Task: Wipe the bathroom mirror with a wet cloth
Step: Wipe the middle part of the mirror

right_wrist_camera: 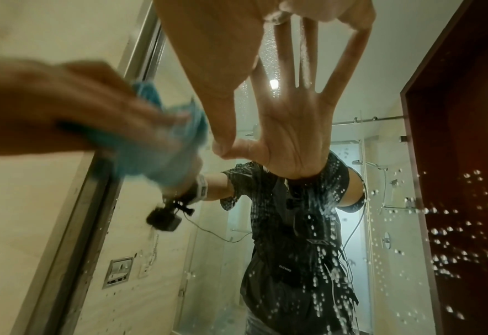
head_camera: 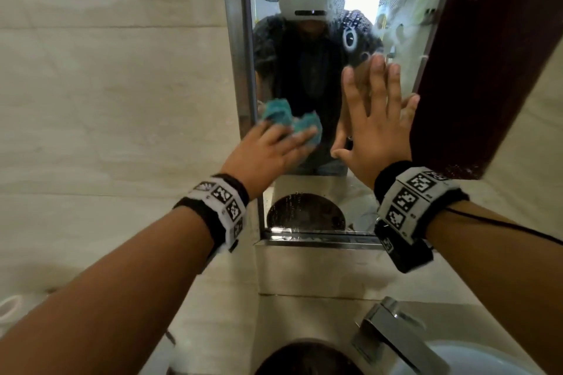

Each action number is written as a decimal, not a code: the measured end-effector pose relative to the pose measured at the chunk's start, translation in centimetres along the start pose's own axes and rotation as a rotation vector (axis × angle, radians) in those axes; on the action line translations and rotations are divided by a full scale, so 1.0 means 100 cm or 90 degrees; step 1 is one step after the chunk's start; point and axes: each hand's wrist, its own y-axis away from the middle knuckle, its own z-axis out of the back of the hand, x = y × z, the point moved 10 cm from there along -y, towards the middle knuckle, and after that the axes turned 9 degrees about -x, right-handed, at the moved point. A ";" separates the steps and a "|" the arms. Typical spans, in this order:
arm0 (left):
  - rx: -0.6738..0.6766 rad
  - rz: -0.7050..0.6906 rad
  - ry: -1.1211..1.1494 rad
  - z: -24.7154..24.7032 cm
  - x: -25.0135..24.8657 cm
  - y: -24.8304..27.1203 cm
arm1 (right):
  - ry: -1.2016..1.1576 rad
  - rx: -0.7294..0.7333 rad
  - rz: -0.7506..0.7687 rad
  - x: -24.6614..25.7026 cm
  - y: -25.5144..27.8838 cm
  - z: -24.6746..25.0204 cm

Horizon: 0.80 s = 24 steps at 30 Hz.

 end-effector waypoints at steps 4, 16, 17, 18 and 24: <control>-0.118 0.162 -0.039 0.033 0.059 -0.038 | 0.001 -0.022 -0.007 -0.001 0.001 0.002; -0.016 0.050 -0.018 0.009 0.013 0.000 | 0.003 -0.011 0.010 0.000 0.002 0.001; -0.048 0.092 -0.006 0.018 0.027 -0.010 | 0.007 -0.019 0.008 0.000 0.002 0.002; -0.066 0.132 0.010 0.022 0.037 -0.017 | 0.010 -0.027 0.007 0.000 0.002 0.002; 0.090 0.128 0.058 -0.030 -0.022 0.020 | 0.012 -0.039 0.015 -0.001 0.001 0.002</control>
